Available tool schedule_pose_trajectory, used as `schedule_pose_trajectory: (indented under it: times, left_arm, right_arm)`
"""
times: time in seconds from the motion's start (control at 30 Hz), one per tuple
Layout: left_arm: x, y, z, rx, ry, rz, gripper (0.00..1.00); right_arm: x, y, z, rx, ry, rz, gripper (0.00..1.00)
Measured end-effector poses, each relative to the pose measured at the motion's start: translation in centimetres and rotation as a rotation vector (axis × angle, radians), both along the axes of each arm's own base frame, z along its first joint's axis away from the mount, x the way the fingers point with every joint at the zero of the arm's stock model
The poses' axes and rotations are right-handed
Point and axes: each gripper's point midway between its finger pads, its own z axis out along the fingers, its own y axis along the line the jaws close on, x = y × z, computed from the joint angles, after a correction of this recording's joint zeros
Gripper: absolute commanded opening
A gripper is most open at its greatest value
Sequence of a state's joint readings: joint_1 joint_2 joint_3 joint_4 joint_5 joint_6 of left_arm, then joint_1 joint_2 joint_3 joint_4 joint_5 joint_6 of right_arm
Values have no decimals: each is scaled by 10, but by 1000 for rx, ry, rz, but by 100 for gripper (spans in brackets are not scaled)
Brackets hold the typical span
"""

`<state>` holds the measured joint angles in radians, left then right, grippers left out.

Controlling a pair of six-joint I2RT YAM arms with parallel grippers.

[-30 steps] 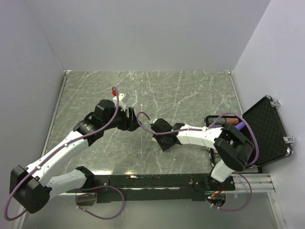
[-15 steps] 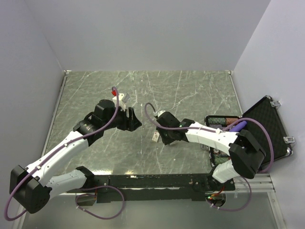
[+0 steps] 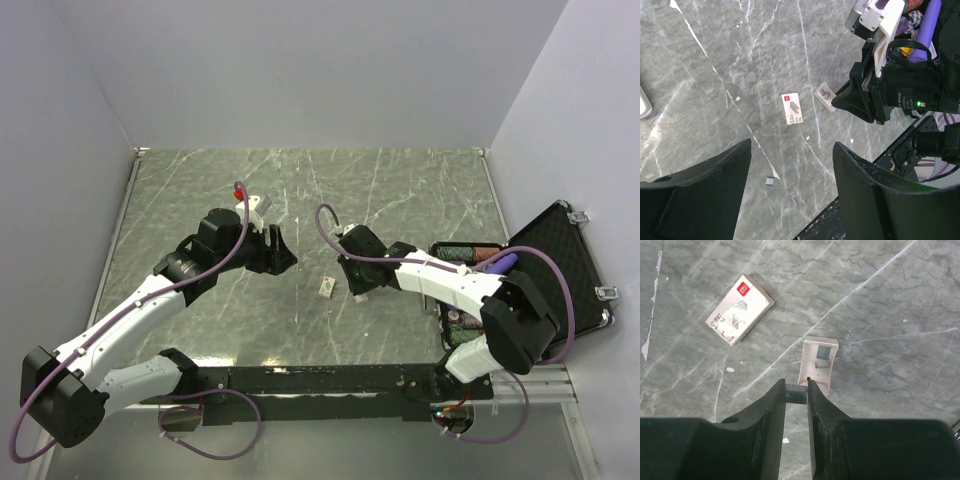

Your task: Unload the staples from the stapler

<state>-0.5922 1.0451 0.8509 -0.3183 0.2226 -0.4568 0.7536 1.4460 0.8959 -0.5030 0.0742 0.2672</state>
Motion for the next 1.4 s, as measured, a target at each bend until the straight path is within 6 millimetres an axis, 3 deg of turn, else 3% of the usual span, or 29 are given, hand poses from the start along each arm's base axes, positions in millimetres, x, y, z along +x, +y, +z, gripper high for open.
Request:
schedule_pose_trajectory:
  times: [0.77, 1.4]
  left_arm:
    - [-1, 0, 1, -7, 4, -8, 71]
    - [-1, 0, 1, -7, 4, -7, 72]
  right_arm:
    - [-5, -14, -17, -39, 33, -36, 24]
    - [-1, -13, -24, -41, 42, -55, 26]
